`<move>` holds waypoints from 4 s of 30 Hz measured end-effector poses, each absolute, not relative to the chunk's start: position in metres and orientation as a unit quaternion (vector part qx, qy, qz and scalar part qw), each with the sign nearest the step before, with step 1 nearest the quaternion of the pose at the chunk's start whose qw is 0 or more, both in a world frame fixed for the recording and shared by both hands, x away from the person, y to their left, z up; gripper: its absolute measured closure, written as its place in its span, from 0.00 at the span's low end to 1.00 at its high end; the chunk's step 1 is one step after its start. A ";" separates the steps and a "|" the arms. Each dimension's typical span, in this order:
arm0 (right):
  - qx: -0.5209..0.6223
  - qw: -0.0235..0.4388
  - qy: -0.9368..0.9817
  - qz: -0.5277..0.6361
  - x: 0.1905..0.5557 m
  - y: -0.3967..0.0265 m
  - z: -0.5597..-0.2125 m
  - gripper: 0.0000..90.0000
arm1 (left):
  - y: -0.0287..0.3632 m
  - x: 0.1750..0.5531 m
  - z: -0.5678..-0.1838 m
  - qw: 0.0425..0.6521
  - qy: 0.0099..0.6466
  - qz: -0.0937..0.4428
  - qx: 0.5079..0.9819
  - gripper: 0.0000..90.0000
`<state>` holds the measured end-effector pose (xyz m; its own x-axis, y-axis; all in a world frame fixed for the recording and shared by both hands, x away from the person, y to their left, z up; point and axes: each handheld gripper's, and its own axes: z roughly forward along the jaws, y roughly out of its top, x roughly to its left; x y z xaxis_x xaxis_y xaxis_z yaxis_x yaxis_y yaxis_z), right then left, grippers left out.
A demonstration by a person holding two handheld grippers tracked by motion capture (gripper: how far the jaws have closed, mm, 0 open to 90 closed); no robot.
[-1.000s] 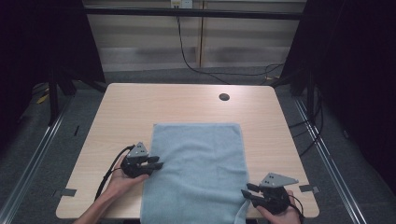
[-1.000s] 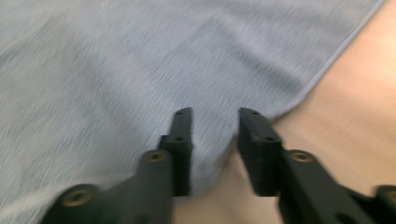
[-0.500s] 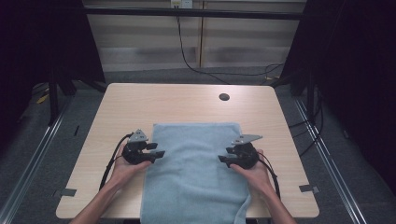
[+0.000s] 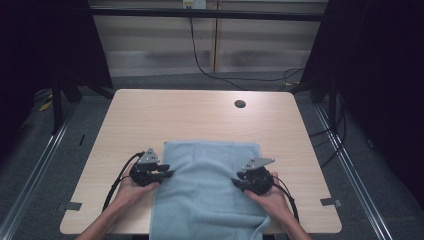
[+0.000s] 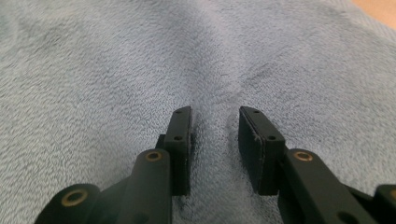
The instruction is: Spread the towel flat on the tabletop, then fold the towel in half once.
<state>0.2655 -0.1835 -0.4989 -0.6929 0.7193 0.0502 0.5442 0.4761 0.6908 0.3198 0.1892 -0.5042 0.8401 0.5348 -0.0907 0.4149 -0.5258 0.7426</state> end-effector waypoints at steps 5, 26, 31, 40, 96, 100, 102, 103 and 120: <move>0.362 0.112 0.854 0.355 0.229 -0.186 -0.497 0.73 | 0.195 0.290 -0.502 0.401 0.256 0.061 0.878 0.73; 0.447 0.159 0.800 0.367 0.314 -0.233 -0.494 0.44 | 0.205 0.320 -0.498 0.411 0.313 0.058 0.855 0.55; 0.447 0.163 0.798 0.369 0.321 -0.235 -0.495 0.44 | 0.208 0.333 -0.487 0.427 0.321 0.070 0.843 0.51; 0.444 0.167 0.809 0.346 0.323 -0.232 -0.506 0.40 | 0.201 0.359 -0.493 0.432 0.357 0.085 0.824 0.48; 0.421 0.136 0.744 0.500 0.330 -0.240 -0.434 0.96 | 0.218 0.372 -0.440 0.519 0.326 0.065 0.788 0.95; 0.419 0.145 0.738 0.509 0.338 -0.240 -0.422 0.96 | 0.220 0.380 -0.427 0.537 0.327 0.069 0.774 0.95; 0.417 0.149 0.737 0.511 0.344 -0.240 -0.417 0.96 | 0.219 0.383 -0.424 0.533 0.326 0.079 0.776 0.95; 0.417 0.151 0.736 0.511 0.346 -0.239 -0.414 0.96 | 0.219 0.385 -0.422 0.535 0.329 0.080 0.774 0.95; 0.397 0.209 0.706 0.548 0.379 -0.243 -0.331 0.96 | 0.217 0.421 -0.340 0.564 0.327 0.138 0.746 0.95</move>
<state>0.3787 -0.2426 -0.3309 -0.5972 0.7897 0.1407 0.3330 0.0845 0.9391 0.4208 0.2168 -0.3399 0.7482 0.6430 -0.1638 0.3327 -0.1500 0.9310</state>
